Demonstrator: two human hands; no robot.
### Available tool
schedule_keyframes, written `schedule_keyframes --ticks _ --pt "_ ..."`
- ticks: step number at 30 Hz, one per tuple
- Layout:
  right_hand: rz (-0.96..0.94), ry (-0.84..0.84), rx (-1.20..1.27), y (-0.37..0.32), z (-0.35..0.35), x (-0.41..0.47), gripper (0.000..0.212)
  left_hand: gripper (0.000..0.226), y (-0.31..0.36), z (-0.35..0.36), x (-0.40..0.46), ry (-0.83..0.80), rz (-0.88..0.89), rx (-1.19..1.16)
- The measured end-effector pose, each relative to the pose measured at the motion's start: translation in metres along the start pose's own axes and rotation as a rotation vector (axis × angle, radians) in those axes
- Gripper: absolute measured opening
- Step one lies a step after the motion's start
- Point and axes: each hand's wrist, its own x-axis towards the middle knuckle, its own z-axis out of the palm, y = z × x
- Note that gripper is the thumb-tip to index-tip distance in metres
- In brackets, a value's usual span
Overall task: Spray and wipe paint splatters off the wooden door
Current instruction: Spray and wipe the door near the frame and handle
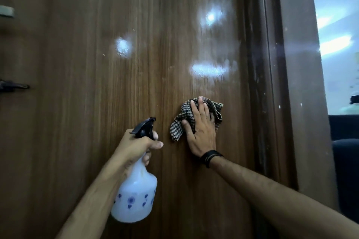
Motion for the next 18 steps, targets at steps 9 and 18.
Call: schedule_keyframes --ticks 9,18 --pt "-0.51 -0.122 -0.003 -0.099 0.024 0.072 0.065 0.02 0.053 -0.012 0.003 0.217 0.323 -0.086" --pt "-0.594 -0.159 0.024 -0.116 0.034 0.061 0.066 0.021 0.037 -0.035 -0.001 0.222 0.207 0.033"
